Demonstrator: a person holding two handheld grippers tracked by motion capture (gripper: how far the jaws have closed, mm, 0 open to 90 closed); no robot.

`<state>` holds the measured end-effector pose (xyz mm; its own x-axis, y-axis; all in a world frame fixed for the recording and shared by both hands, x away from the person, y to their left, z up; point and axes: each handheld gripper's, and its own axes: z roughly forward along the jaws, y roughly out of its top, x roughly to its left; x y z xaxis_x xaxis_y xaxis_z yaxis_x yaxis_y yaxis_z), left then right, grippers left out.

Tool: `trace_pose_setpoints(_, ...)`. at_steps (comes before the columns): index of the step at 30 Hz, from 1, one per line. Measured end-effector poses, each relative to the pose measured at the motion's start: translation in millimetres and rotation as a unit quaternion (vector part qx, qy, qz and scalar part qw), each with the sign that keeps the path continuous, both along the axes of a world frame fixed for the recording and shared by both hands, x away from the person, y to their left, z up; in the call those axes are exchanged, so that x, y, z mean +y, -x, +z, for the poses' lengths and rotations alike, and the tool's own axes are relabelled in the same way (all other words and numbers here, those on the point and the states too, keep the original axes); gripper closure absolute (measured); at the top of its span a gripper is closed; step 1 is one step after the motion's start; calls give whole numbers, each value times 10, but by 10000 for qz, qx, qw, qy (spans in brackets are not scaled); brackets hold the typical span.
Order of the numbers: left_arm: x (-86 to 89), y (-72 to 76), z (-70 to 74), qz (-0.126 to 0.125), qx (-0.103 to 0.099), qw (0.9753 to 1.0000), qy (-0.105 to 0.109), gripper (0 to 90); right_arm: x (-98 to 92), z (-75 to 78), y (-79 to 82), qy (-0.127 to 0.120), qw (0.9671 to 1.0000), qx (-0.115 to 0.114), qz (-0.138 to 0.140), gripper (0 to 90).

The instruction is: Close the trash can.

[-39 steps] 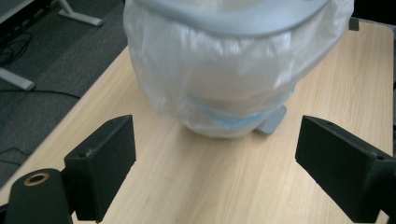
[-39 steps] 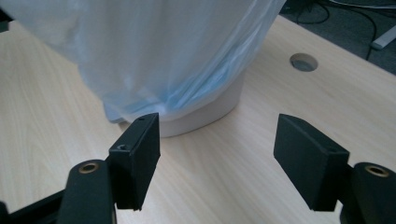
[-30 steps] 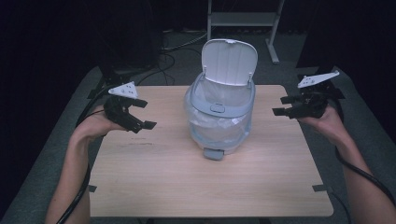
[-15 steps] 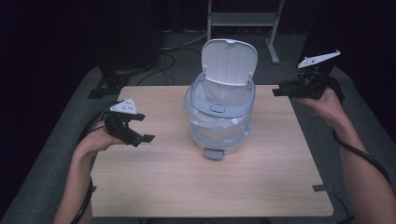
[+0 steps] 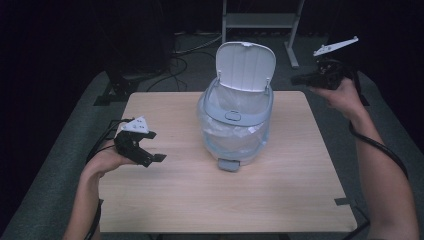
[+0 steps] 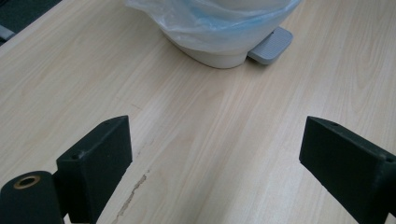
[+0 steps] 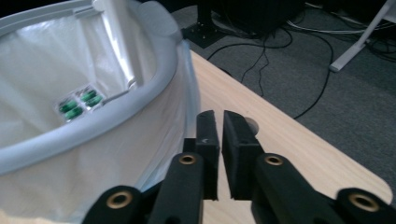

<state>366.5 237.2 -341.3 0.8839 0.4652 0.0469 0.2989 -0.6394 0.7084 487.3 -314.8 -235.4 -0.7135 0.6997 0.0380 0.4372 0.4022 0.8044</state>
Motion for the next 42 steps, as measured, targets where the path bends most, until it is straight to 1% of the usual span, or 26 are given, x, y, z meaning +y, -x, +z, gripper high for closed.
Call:
trace_pose_setpoints(2, 2, 11, -26, 7, 16, 10000, 33, 84, 18, 24, -41, 0, 10000, 6, -16, 865)
trace_pose_setpoints(6, 16, 35, -81, -4, 56, 10000, -8, 84, 66, 69, -124, 3, 10000, -3, -28, 896)
trace_pose_setpoints(9, 25, 47, -114, 15, 91, 10000, 26, 84, 103, 93, -180, -12, 10000, 19, -27, 897)
trace_pose_setpoints(11, 30, 52, -130, 13, 111, 9999, -16, 84, 131, 118, -232, -37, 10000, 41, 7, 897)
trace_pose_setpoints(17, 32, 54, -131, 34, 102, 9999, -30, 84, 225, 198, -357, -59, 10000, 48, 61, 897)
trace_pose_setpoints(23, 61, 57, -129, 74, 102, 9999, 7, 84, 343, 240, -468, -182, 9995, 80, 239, 896)
trace_pose_setpoints(29, 93, 85, -164, 97, 160, 9998, 115, 84, 468, 259, -489, -181, 9988, 78, 452, 897)
trace_pose_setpoints(30, 100, 86, -167, 90, 161, 9998, 77, 84, 480, 263, -486, -200, 9986, 85, 485, 897)
trace_pose_setpoints(33, 107, 100, -178, 94, 191, 9997, 100, 84, 504, 275, -474, -226, 9981, 83, 574, 897)
trace_pose_setpoints(35, 113, 106, -179, 92, 189, 9997, 106, 84, 509, 287, -460, -278, 9973, 67, 671, 897)
trace_pose_setpoints(39, 121, 110, -176, 109, 185, 9997, 110, 84, 511, 324, -422, -455, 9955, 113, 825, 897)
trace_pose_setpoints(42, 113, 118, -178, 111, 193, 9997, 136, 84, 531, 339, -387, -521, 9941, 127, 945, 898)
